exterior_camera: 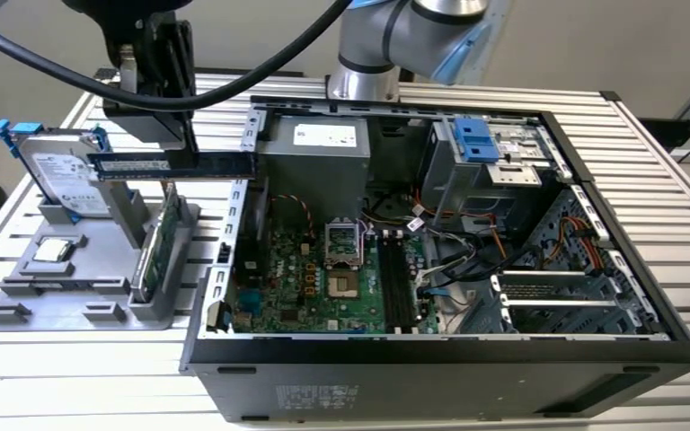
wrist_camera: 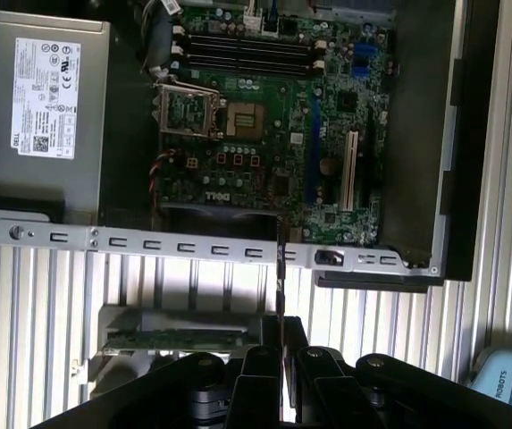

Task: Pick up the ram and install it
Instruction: 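Pick up the ram and move it above insertion slot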

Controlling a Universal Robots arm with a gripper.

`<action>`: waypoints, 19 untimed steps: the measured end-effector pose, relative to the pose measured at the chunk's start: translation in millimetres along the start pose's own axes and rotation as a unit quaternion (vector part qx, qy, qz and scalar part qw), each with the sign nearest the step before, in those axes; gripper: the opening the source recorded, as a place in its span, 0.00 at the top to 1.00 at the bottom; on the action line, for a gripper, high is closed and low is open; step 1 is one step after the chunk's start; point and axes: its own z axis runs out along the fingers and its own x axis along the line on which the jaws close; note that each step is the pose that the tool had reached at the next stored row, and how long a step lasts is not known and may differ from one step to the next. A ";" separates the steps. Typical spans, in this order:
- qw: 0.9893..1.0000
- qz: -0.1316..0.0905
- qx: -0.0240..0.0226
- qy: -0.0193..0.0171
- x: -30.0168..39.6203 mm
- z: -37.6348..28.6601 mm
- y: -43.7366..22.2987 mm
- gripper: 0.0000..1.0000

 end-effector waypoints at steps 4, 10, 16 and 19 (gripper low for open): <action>1.000 0.000 0.000 0.000 -0.1 0.0 2.9 1.00; 1.000 0.000 0.000 0.000 -0.4 0.2 7.2 1.00; 1.000 0.000 0.000 0.000 -0.6 0.3 11.3 1.00; 1.000 0.000 0.000 0.000 -0.7 0.3 13.2 1.00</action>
